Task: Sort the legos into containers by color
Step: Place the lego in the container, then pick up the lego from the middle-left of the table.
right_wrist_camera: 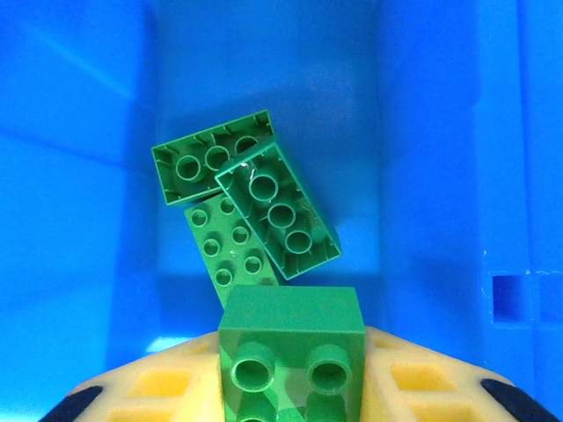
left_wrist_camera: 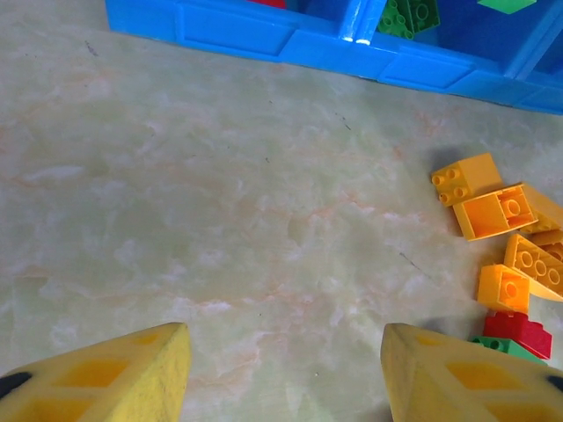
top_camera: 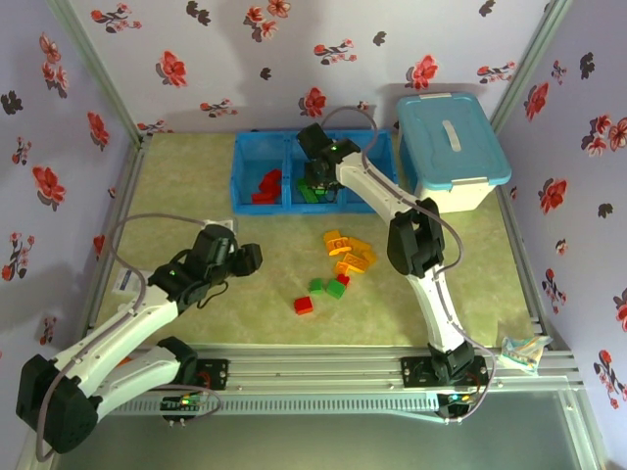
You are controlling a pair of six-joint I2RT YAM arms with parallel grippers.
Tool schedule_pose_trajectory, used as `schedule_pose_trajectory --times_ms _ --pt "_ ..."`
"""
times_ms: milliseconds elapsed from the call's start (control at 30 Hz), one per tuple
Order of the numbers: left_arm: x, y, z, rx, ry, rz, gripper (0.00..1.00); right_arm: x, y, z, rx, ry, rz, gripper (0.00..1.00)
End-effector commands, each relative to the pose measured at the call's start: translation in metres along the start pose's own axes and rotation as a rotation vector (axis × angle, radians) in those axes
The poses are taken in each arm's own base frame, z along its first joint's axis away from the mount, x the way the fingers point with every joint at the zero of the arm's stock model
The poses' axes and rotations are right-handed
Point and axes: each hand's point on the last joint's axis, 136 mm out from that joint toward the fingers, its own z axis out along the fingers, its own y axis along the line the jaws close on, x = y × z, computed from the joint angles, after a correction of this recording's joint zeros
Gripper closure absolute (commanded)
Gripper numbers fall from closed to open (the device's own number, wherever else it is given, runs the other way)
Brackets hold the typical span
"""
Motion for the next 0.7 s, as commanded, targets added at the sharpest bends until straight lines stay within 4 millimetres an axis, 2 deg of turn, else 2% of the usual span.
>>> schedule_pose_trajectory --times_ms 0,133,300,467,667 --pt "0.0 -0.006 0.003 0.016 -0.008 0.014 0.41 -0.01 -0.005 -0.003 0.023 -0.024 0.001 0.51" --pt "-0.001 -0.013 0.004 -0.008 0.001 0.067 0.41 -0.023 -0.008 -0.023 0.025 -0.08 0.02 0.37" --pt "0.002 -0.031 0.01 0.009 0.023 0.13 0.41 -0.029 -0.005 -0.059 -0.043 -0.132 0.04 0.36" --pt "0.011 -0.054 0.019 0.038 0.066 0.22 0.4 -0.017 0.0 -0.093 -0.159 -0.166 0.051 0.36" --pt "0.033 -0.097 0.026 0.138 0.152 0.378 0.36 0.008 0.0 -0.128 -0.316 -0.213 0.03 0.34"
